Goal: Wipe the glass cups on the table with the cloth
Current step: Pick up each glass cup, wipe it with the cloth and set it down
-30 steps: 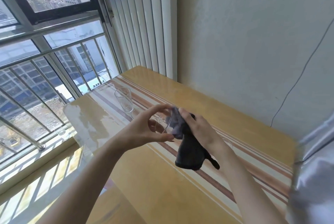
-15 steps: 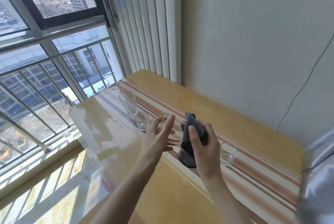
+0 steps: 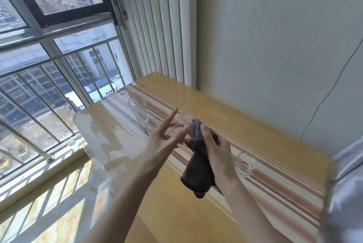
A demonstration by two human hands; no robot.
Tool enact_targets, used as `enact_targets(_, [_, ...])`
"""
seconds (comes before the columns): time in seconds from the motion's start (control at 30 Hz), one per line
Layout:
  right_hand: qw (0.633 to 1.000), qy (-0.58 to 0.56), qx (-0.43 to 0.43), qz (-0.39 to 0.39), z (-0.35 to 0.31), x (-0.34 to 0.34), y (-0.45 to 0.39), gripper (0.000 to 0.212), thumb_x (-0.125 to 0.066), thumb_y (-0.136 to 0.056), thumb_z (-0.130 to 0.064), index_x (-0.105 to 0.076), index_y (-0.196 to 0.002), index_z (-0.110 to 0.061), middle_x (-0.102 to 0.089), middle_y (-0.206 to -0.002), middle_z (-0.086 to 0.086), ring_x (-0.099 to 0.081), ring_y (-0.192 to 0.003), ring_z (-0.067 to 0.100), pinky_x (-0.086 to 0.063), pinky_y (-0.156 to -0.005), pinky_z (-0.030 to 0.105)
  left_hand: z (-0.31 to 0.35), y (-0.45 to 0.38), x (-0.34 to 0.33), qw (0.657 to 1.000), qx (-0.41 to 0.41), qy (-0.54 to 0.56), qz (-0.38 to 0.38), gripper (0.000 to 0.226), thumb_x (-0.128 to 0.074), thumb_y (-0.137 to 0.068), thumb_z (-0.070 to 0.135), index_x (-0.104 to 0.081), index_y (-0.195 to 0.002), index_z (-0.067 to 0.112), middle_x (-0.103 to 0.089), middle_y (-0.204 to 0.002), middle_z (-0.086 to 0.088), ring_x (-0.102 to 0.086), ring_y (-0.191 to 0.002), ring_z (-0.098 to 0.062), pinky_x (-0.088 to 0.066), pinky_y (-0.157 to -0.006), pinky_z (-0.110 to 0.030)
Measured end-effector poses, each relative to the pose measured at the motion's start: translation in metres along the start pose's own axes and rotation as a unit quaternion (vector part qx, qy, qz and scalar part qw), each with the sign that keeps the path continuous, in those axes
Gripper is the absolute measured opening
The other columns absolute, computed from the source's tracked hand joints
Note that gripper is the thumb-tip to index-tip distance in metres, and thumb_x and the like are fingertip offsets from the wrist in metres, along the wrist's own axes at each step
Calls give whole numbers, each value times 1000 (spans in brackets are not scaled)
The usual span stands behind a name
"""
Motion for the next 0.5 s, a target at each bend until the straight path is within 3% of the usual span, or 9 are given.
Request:
enact_targets(0.07, [995, -19, 83, 56, 4, -3, 6, 35, -53, -83, -59, -69, -94, -30, -73, -89, -6, -68, -88, 5, -55, -82, 27, -2, 4, -11, 994, 44, 82, 61, 85, -74, -66, 56, -40, -139, 29, -74, -94, 2, -70, -95, -19, -53, -80, -30])
enact_targets(0.17, [974, 20, 211, 75, 9, -10, 17, 48, -42, -88, -64, -56, -120, -31, -65, -112, 1, -60, -106, 2, -45, -86, 10, 0, 4, -25, 976, 97, 172, 90, 70, -69, -59, 55, -55, -117, 16, -74, -97, -3, -71, -94, -20, -56, -85, -38])
enact_targets(0.27, [950, 96, 289, 73, 12, -12, 21, 59, -32, -96, -54, -46, -137, -14, -51, -128, -1, -45, -120, -13, -35, -94, 3, 5, -1, -26, 972, 112, 187, 89, 51, -61, -66, 55, -59, -103, 20, -71, -100, -3, -72, -87, -14, -58, -72, -28])
enact_targets(0.33, [933, 153, 324, 40, 9, -15, 21, 56, -31, -98, -50, -37, -145, -20, -40, -134, -8, -35, -125, -16, -34, -98, 5, 4, -3, -26, 975, 110, 178, 72, 53, -54, -72, 59, -63, -104, 17, -71, -96, -5, -71, -78, -13, -55, -63, -25])
enact_targets(0.4, [929, 168, 329, -12, 0, -19, 19, 48, -32, -98, -49, -30, -145, -37, -34, -141, -13, -33, -130, -12, -36, -103, 11, 6, -5, -27, 981, 96, 158, 57, 52, -51, -73, 62, -71, -97, 20, -72, -93, -10, -70, -79, -20, -57, -68, -31])
enact_targets(0.5, [967, 68, 230, -90, -17, -24, 16, 47, -35, -97, -43, -22, -141, -50, -26, -151, -19, -29, -129, -21, -30, -100, 1, 7, -10, -24, 985, 90, 143, 43, 50, -48, -72, 65, -74, -91, 27, -73, -97, -9, -70, -91, -23, -56, -86, -39])
Point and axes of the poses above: each hand's wrist, its own y-axis away from the middle knuckle, its own x-axis out of the back of the hand, z = x × y, the point moved 3 cm from there along -y, towards the middle knuckle
